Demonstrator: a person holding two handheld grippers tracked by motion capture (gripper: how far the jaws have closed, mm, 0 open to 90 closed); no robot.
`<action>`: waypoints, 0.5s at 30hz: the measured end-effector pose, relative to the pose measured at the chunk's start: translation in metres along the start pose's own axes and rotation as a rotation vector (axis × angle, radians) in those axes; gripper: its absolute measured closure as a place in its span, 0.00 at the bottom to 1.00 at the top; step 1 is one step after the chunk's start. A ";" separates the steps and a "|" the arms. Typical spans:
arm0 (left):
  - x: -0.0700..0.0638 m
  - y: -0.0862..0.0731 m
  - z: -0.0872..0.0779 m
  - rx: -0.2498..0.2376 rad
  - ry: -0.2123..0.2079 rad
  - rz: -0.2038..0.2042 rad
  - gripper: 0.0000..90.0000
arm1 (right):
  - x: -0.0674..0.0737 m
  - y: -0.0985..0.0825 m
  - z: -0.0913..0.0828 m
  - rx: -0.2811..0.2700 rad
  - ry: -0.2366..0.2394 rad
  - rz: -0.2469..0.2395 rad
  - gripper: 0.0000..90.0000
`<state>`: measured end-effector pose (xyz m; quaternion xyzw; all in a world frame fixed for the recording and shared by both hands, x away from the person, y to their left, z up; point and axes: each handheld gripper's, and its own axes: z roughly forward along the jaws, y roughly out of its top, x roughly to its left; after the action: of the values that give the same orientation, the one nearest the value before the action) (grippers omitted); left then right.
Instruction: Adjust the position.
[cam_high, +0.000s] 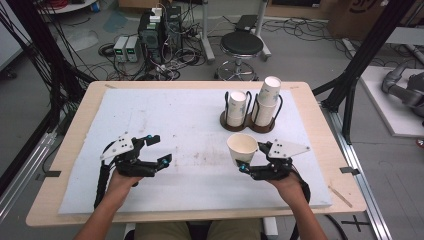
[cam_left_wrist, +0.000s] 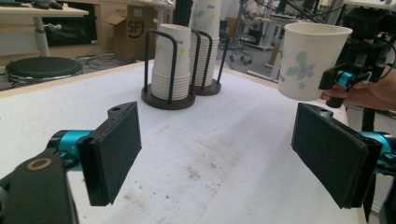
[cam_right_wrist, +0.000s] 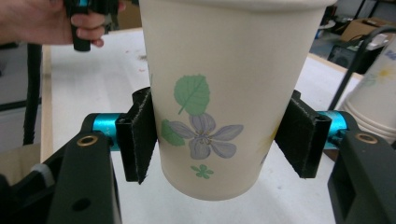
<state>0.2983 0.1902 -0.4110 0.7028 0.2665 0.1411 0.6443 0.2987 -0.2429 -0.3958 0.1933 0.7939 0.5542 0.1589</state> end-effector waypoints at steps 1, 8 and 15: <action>0.000 0.000 0.000 0.001 0.006 0.002 0.17 | 0.000 -0.001 -0.002 -0.004 -0.004 0.004 0.40; 0.000 0.000 -0.008 -0.041 0.059 -0.003 0.17 | -0.007 -0.007 -0.009 -0.052 -0.029 0.057 0.40; 0.006 -0.003 -0.015 -0.056 0.072 -0.025 0.17 | -0.011 -0.009 -0.009 -0.052 -0.054 0.071 0.40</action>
<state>0.2948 0.2060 -0.4127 0.6755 0.2943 0.1656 0.6555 0.3030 -0.2581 -0.4011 0.2320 0.7672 0.5747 0.1653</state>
